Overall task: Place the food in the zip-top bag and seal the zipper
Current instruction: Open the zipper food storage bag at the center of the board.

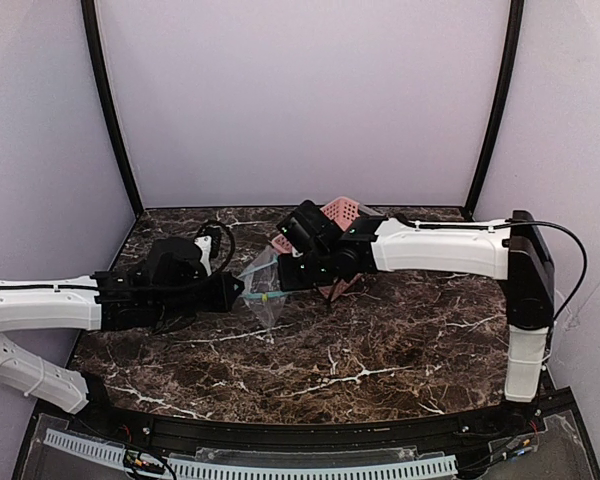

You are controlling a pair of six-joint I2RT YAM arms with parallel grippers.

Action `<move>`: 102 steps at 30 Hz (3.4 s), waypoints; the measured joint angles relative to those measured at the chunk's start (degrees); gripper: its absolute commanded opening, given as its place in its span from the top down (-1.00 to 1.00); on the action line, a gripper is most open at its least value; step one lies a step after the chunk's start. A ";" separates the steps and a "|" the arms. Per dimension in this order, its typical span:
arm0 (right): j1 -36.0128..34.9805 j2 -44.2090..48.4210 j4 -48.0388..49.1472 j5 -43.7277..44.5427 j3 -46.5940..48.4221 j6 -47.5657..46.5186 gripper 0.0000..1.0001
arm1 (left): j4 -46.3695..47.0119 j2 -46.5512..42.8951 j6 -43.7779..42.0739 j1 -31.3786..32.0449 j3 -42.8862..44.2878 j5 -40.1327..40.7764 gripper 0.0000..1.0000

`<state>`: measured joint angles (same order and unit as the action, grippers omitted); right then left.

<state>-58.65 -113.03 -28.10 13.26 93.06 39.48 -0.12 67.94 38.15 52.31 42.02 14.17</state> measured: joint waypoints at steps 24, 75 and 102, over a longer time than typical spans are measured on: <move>-3.72 3.41 -6.49 -10.64 -1.73 -7.43 1.00 | -3.91 -3.93 -7.02 -0.72 -0.55 -17.38 -0.95; -3.67 3.37 -9.66 -19.67 0.09 -15.91 1.00 | -1.16 5.81 -14.93 -6.97 8.55 -25.92 -0.83; -3.67 2.99 -11.67 -20.39 1.09 -18.29 1.00 | -8.87 7.23 -26.71 -5.53 11.50 -24.09 -0.11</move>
<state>-62.33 -110.04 -39.77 -7.14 94.15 21.19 -8.99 75.18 11.44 46.78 53.52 -9.91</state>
